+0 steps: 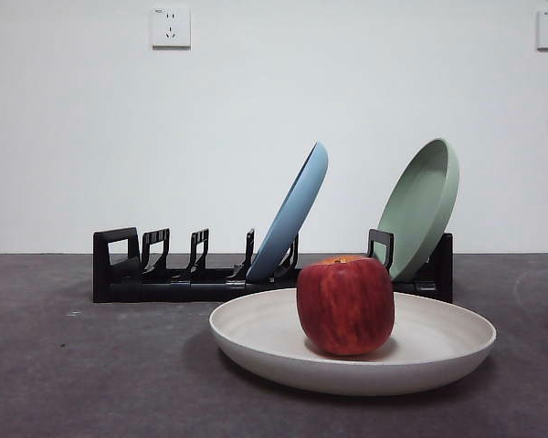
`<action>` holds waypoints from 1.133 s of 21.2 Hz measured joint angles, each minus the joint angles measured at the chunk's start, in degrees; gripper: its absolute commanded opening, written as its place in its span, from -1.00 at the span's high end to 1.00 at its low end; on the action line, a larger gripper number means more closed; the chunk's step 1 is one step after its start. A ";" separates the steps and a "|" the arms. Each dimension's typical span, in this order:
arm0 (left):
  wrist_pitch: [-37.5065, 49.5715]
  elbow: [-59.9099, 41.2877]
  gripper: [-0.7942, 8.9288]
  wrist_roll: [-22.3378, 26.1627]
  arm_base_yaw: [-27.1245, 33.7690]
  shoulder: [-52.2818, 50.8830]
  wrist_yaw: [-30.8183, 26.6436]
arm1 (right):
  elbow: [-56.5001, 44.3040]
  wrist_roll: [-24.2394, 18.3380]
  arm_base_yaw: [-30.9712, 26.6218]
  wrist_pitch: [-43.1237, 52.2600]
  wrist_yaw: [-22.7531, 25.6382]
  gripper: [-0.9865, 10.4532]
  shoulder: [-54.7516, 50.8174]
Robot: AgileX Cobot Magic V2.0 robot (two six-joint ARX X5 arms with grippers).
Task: Take the yellow plate from the plate rack,put the plate on the table,take the apple from the table,put the apple in the plate
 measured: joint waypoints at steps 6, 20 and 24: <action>0.00 0.00 0.84 0.00 0.00 0.00 0.00 | -3.08 -4.96 -15.74 -4.50 -3.23 0.82 -14.84; 0.00 0.00 0.84 0.00 0.00 0.00 0.00 | -21.22 -7.02 -21.09 8.07 -10.82 0.82 -26.34; 0.00 0.00 0.84 0.00 0.00 0.00 0.00 | -22.10 -6.97 -21.09 8.13 -12.04 0.82 -26.53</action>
